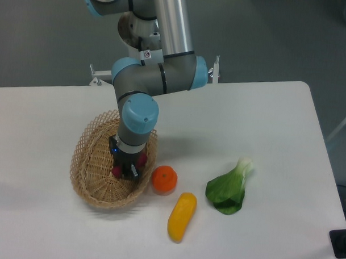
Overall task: Pick up the sweet potato from the basket
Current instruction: 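Lower the gripper into the basket and close on the sweet potato, then lift the sweet potato out of the basket and carry it toward the bok choy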
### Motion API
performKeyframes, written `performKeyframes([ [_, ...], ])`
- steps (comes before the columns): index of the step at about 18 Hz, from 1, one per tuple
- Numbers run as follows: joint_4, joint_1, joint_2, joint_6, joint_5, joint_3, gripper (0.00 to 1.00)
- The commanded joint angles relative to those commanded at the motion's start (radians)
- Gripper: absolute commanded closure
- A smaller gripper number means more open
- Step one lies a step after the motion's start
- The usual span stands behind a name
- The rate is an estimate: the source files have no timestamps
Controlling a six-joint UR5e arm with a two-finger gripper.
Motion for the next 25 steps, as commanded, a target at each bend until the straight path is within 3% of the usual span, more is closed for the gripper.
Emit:
performKeyframes([
  [6,-0.021,0.046,0.025,-0.002,-0.009,0.077,0.93],
  [10,-0.087,0.075,0.028,-0.026,-0.003,0.135,0.93],
  [15,-0.1,0.132,0.028,-0.041,0.002,0.201,0.92],
  [20,-0.193,0.216,-0.001,-0.045,0.052,0.278,0.92],
  [25,-0.196,0.27,-0.026,-0.032,0.06,0.316,0.92],
])
